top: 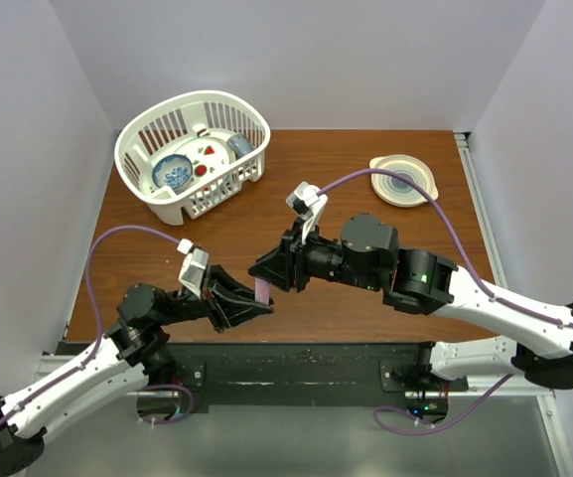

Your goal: Insert the pens into the pen caps

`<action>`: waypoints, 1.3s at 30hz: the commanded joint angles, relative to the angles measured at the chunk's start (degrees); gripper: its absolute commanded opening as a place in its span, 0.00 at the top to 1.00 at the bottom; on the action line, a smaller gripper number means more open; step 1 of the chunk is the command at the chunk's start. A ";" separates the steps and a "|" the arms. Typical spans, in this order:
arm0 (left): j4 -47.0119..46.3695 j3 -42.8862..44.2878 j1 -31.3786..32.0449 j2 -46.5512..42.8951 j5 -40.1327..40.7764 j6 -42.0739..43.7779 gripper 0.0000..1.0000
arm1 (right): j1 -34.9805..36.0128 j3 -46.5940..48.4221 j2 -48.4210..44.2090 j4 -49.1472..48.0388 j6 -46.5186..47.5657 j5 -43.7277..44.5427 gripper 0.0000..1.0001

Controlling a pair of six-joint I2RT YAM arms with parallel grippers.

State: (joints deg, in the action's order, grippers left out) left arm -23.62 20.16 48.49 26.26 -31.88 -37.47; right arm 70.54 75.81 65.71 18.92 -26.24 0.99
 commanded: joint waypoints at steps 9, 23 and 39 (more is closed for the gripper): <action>-8.55 2.51 -0.24 2.65 7.70 0.91 1.00 | 0.30 -16.03 0.47 -6.60 -2.94 -13.91 1.00; -7.15 8.57 -1.64 5.73 9.47 5.30 1.00 | 0.30 -27.37 -2.25 -5.83 -3.82 -22.97 1.00; -9.43 15.51 -2.61 11.53 5.51 5.83 1.00 | 0.38 -33.89 -7.00 -7.15 -3.65 -32.21 1.00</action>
State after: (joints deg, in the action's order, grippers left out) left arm -11.70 24.34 49.28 37.34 -40.38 -31.64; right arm 66.70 45.65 56.14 -8.93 -27.55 -10.59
